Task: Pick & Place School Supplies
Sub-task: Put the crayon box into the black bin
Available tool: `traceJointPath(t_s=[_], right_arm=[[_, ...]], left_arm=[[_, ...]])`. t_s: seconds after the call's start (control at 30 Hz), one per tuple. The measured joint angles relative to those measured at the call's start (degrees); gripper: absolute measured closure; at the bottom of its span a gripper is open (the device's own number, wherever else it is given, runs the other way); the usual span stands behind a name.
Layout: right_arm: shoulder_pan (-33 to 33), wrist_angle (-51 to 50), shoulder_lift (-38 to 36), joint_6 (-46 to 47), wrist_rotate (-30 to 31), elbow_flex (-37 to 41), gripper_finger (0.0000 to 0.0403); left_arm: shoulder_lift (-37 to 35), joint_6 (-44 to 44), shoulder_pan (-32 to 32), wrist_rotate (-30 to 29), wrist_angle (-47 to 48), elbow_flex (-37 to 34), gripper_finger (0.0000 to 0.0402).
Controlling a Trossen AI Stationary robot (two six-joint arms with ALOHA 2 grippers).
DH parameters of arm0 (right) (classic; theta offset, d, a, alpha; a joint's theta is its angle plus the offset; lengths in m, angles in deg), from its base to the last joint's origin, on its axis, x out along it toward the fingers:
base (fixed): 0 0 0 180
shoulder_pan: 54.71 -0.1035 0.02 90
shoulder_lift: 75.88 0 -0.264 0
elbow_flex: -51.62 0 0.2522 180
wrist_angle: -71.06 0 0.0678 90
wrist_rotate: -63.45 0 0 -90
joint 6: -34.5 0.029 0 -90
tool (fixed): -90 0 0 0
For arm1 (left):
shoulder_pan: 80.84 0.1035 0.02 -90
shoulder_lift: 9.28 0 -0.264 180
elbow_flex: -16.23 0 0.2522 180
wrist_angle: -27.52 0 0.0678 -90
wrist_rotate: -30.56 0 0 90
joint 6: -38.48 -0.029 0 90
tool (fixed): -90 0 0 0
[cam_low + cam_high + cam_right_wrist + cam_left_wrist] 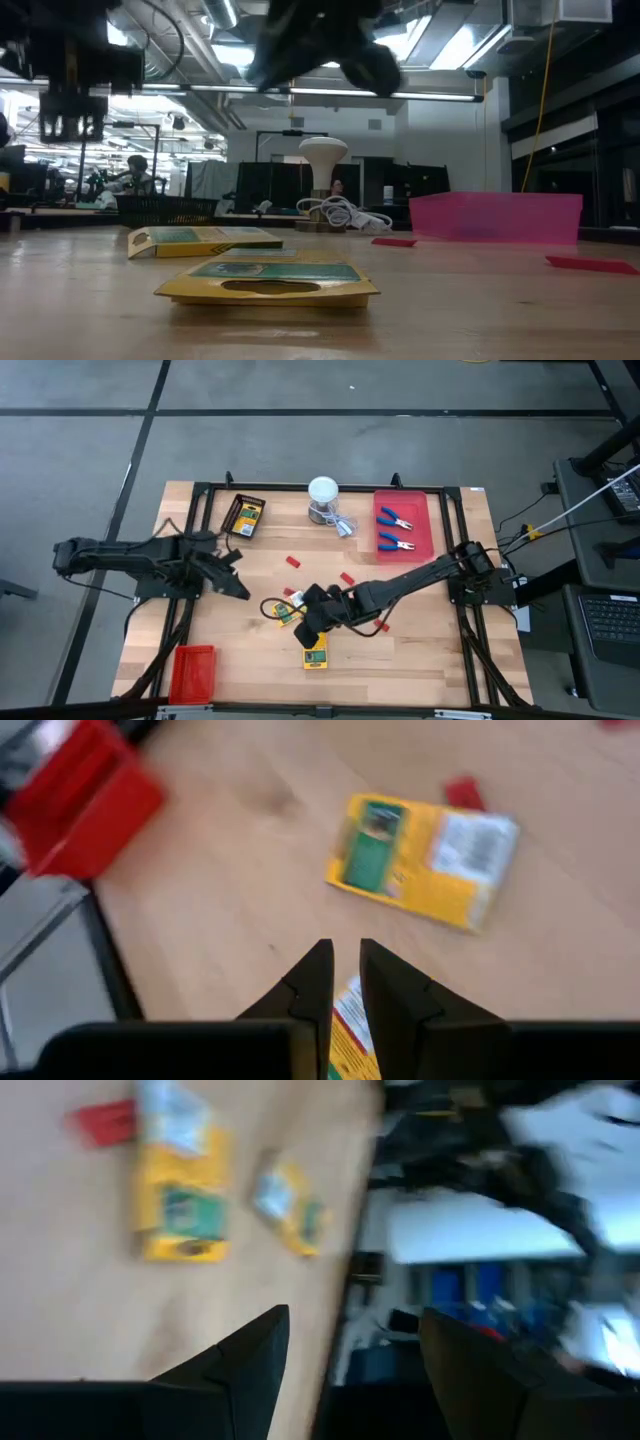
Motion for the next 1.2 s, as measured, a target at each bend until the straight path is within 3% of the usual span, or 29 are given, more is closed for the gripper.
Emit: traceJointPath(t_s=[0.13, 0.37, 0.57, 0.83, 1.2], right_arm=[[0.0, -4.0, 0.0, 10.8, 1.0, 0.0, 0.0342], [1.8, -2.3, 2.3, 15.4, -0.9, 0.0, 0.0352], [2.3, -1.9, 4.8, 16.6, -3.3, 0.0, 0.037], [2.0, -1.3, 7.0, 16.8, -6.4, 0.1, 0.0398], [2.3, -0.3, 7.6, 12.8, -3.5, 2.2, 0.0401]], left_arm=[[5.2, 2.0, -1.5, -6.2, -6.5, -0.5, 0.018], [16.8, 2.2, -2.9, -7.2, -12.4, -0.5, 0.018], [24.6, 1.9, -4.2, -8.6, -18.1, -0.1, 0.018], [29.9, 0.9, -4.1, -11.5, -18.1, 1.5, 0.018], [35.6, 0.0, -4.1, -12.8, -18.0, 3.3, 0.018]])
